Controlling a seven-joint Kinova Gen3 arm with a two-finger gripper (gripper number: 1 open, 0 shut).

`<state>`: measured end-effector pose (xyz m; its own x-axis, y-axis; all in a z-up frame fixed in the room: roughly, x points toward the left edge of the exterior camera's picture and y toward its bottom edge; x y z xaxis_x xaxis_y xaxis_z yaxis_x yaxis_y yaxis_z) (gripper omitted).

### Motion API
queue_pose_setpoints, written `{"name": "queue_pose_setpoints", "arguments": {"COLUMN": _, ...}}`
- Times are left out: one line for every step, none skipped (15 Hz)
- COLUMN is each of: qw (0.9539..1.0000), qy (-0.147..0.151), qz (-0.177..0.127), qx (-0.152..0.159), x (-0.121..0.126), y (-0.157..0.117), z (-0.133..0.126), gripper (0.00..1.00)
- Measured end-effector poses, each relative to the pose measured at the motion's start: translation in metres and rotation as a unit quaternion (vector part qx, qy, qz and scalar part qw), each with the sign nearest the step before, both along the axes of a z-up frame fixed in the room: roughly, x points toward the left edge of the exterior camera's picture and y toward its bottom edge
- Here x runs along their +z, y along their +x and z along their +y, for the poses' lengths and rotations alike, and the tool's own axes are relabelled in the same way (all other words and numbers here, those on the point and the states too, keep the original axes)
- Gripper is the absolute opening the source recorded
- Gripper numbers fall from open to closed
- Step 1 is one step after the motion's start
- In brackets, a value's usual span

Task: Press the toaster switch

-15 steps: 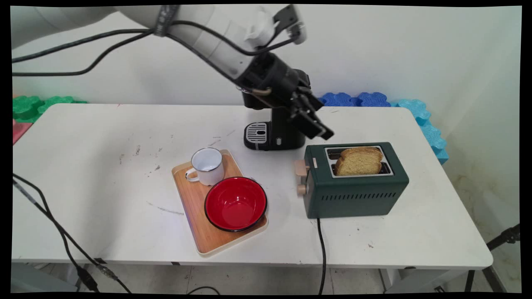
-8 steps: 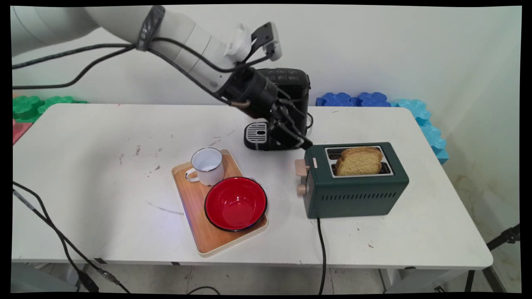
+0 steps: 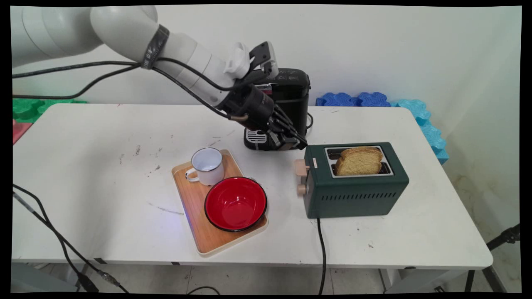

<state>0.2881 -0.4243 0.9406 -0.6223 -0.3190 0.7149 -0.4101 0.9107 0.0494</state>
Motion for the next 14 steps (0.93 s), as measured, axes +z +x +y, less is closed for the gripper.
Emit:
{"name": "queue_pose_setpoints", "arguments": {"qw": 1.0, "qy": 0.002, "qz": 0.0, "qx": 0.0, "x": -0.003, "y": -0.001, "z": -0.001, "gripper": 0.0}}
{"name": "queue_pose_setpoints", "arguments": {"qw": 1.0, "qy": 0.003, "qz": 0.0, "qx": 0.0, "x": -0.006, "y": -0.001, "z": -0.001, "gripper": 0.0}}
{"name": "queue_pose_setpoints", "arguments": {"qw": 1.0, "qy": 0.004, "qz": 0.0, "qx": 0.0, "x": -0.009, "y": -0.002, "z": -0.002, "gripper": 0.0}}
{"name": "queue_pose_setpoints", "arguments": {"qw": 1.0, "qy": 0.006, "qz": -0.001, "qx": -0.001, "x": -0.011, "y": -0.003, "z": -0.003, "gripper": 0.0}}
{"name": "queue_pose_setpoints", "arguments": {"qw": 1.0, "qy": 0.007, "qz": -0.002, "qx": -0.003, "x": -0.014, "y": -0.004, "z": -0.003, "gripper": 0.0}}
{"name": "queue_pose_setpoints", "arguments": {"qw": 0.9999, "qy": 0.008, "qz": -0.003, "qx": -0.005, "x": -0.016, "y": -0.004, "z": -0.004, "gripper": 0.0}}
{"name": "queue_pose_setpoints", "arguments": {"qw": 0.9999, "qy": 0.01, "qz": -0.005, "qx": -0.008, "x": -0.019, "y": -0.005, "z": -0.004, "gripper": 0.0}}
{"name": "queue_pose_setpoints", "arguments": {"qw": 0.9999, "qy": 0.012, "qz": -0.007, "qx": -0.01, "x": -0.021, "y": -0.006, "z": -0.005, "gripper": 0.0}}
{"name": "queue_pose_setpoints", "arguments": {"qw": 0.9998, "qy": 0.014, "qz": -0.009, "qx": -0.012, "x": -0.023, "y": -0.007, "z": -0.006, "gripper": 0.0}}
{"name": "queue_pose_setpoints", "arguments": {"qw": 0.9997, "qy": 0.016, "qz": -0.01, "qx": -0.014, "x": -0.025, "y": -0.008, "z": -0.006, "gripper": 0.0}}
{"name": "queue_pose_setpoints", "arguments": {"qw": 0.9997, "qy": 0.017, "qz": -0.012, "qx": -0.016, "x": -0.027, "y": -0.009, "z": -0.007, "gripper": 0.0}}
{"name": "queue_pose_setpoints", "arguments": {"qw": 0.9996, "qy": 0.017, "qz": -0.013, "qx": -0.018, "x": -0.029, "y": -0.01, "z": -0.008, "gripper": 0.0}}
{"name": "queue_pose_setpoints", "arguments": {"qw": 0.9995, "qy": 0.018, "qz": -0.015, "qx": -0.019, "x": -0.031, "y": -0.011, "z": -0.01, "gripper": 0.0}}
{"name": "queue_pose_setpoints", "arguments": {"qw": 0.9995, "qy": 0.019, "qz": -0.016, "qx": -0.02, "x": -0.033, "y": -0.013, "z": -0.011, "gripper": 0.0}}
